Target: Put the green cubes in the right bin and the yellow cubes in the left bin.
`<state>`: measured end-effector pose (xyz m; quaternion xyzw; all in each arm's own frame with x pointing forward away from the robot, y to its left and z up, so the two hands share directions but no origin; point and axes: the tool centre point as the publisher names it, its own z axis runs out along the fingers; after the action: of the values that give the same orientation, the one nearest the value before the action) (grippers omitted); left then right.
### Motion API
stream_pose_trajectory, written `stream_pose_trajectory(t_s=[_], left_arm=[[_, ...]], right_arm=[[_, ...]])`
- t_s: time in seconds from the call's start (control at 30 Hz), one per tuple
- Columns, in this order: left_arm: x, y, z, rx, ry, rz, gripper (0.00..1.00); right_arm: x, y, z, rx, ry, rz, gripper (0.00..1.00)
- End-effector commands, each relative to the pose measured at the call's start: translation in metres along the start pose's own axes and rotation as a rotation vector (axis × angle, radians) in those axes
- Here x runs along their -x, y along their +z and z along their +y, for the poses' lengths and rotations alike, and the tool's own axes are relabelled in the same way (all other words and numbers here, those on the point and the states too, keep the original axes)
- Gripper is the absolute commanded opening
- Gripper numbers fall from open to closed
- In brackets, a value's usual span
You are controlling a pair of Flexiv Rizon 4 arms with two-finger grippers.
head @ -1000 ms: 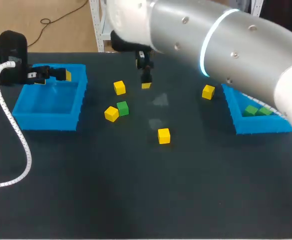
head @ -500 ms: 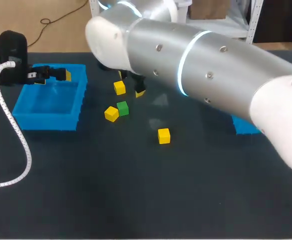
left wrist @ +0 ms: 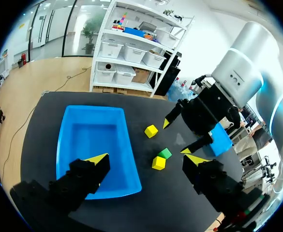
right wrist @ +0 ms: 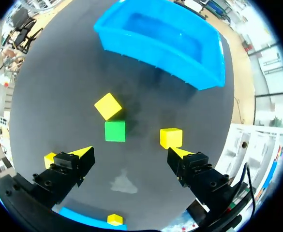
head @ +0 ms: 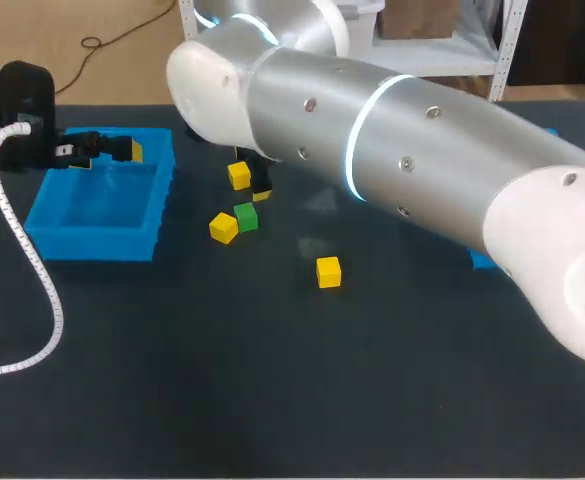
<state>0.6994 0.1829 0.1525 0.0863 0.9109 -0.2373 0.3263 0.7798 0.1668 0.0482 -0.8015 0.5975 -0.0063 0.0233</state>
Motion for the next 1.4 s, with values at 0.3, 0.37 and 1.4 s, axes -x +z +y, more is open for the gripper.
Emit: stream_pose_trajectory(t_s=[0.3,0.37,1.4], left_arm=[[-0.001,0.0,0.002,-0.011,0.002,-0.007,1.0],[-0.001,0.0,0.002,-0.011,0.002,-0.007,1.0],[-0.001,0.0,0.002,-0.011,0.002,-0.007,1.0]], right_arm=[[0.003,0.024,0.005,0.066,0.032,0.002,1.0],[0.005,0.028,0.006,0.068,0.035,0.001,1.0],[0.016,0.06,0.002,0.09,0.062,0.013,1.0]])
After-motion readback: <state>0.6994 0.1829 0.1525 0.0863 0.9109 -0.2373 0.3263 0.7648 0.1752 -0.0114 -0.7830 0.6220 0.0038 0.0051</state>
